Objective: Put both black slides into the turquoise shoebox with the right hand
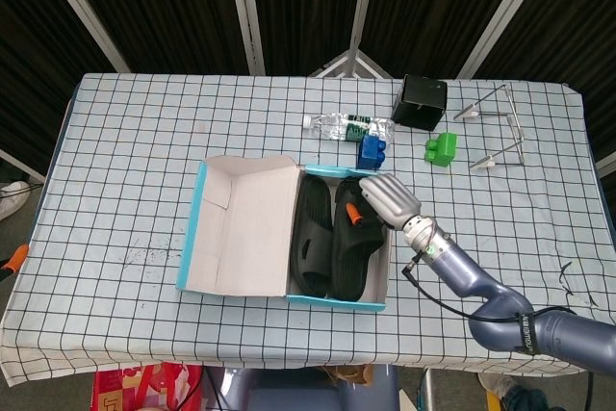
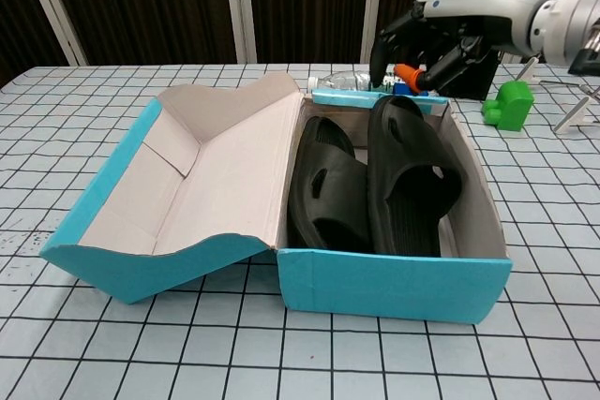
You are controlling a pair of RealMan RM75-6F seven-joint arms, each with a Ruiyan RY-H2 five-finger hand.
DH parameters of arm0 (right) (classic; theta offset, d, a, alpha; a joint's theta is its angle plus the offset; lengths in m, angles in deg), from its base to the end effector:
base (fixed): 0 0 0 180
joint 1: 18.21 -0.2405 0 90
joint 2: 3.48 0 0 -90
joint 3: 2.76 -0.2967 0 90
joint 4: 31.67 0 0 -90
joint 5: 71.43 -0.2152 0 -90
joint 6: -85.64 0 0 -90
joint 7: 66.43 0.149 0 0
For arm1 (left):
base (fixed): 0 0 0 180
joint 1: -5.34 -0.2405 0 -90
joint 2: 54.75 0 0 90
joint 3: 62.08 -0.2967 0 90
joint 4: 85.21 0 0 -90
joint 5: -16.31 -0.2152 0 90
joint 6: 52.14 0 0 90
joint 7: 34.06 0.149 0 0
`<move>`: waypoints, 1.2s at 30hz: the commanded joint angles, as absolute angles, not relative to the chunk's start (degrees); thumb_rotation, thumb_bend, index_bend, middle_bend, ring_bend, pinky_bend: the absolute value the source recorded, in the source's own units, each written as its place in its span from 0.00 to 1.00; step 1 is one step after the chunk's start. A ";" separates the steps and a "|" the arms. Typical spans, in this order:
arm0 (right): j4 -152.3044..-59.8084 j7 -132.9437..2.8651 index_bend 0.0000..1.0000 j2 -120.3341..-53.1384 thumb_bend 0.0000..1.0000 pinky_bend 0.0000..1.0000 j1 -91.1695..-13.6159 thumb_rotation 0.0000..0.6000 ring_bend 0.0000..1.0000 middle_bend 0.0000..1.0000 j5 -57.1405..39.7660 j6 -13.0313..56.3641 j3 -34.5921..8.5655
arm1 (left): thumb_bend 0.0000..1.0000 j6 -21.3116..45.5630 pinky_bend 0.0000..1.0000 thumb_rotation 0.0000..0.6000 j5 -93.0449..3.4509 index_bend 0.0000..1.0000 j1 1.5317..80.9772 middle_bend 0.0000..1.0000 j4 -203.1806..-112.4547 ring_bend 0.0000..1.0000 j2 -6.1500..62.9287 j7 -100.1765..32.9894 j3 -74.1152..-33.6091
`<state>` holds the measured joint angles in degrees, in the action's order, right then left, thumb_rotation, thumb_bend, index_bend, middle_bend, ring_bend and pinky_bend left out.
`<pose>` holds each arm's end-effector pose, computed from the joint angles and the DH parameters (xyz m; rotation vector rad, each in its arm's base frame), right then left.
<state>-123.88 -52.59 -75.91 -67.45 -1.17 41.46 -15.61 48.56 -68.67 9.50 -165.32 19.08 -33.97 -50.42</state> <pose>-0.1300 -0.4068 0.0572 1.9230 -1.2861 1.1786 -0.3556 0.2061 0.1922 -1.0984 -0.5738 -1.0837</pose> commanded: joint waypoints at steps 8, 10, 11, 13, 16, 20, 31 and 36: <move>-120.32 -52.88 0.46 -80.79 0.62 0.66 -68.99 1.00 0.53 0.38 -1.50 42.98 -15.62 | 0.20 48.30 0.11 1.00 -68.36 0.10 9.57 0.00 -165.07 0.00 19.12 -34.39 -50.24; -119.47 -53.59 0.46 -81.75 0.62 0.66 -69.45 1.00 0.53 0.38 -2.41 43.78 -15.52 | 0.20 48.30 0.11 1.00 -68.34 0.10 9.55 0.00 -165.08 0.00 19.07 -34.53 -50.22; -119.10 -53.87 0.46 -82.12 0.62 0.66 -69.68 1.00 0.53 0.38 -2.86 44.24 -15.48 | 0.20 48.31 0.11 1.00 -68.36 0.10 9.54 0.00 -165.08 0.00 19.04 -34.60 -50.23; -118.23 -54.15 0.46 -82.89 0.62 0.66 -69.97 1.00 0.53 0.38 -3.63 44.90 -15.41 | 0.20 48.36 0.11 1.00 -68.35 0.10 9.51 0.00 -165.08 0.00 18.99 -34.66 -50.21; -116.56 -53.88 0.46 -84.21 0.62 0.66 -70.06 1.00 0.53 0.38 -4.69 45.78 -15.21 | 0.20 48.41 0.11 1.00 -68.25 0.10 9.44 0.00 -165.14 0.00 18.88 -34.87 -50.13; -114.63 -53.47 0.46 -85.24 0.62 0.66 -69.97 1.00 0.53 0.38 -4.87 47.08 -14.43 | 0.20 48.43 0.11 1.00 -68.18 0.10 9.40 0.00 -165.13 0.00 18.82 -35.06 -50.07; -112.56 -51.48 0.46 -85.84 0.62 0.66 -69.03 1.00 0.53 0.38 -2.96 47.62 -13.88 | 0.20 48.53 0.11 1.00 -68.36 0.10 9.39 0.00 -165.21 0.00 18.82 -35.05 -50.12; -116.68 -51.41 0.46 -83.38 0.62 0.66 -68.67 1.00 0.47 0.37 -0.99 44.73 -15.72 | 0.20 48.49 0.11 1.00 -68.46 0.10 9.44 0.00 -165.17 0.00 18.91 -34.76 -50.19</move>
<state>-115.34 -51.36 -84.38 -68.84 -1.64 45.81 -14.93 48.48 -68.46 9.44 -165.17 18.91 -34.76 -50.19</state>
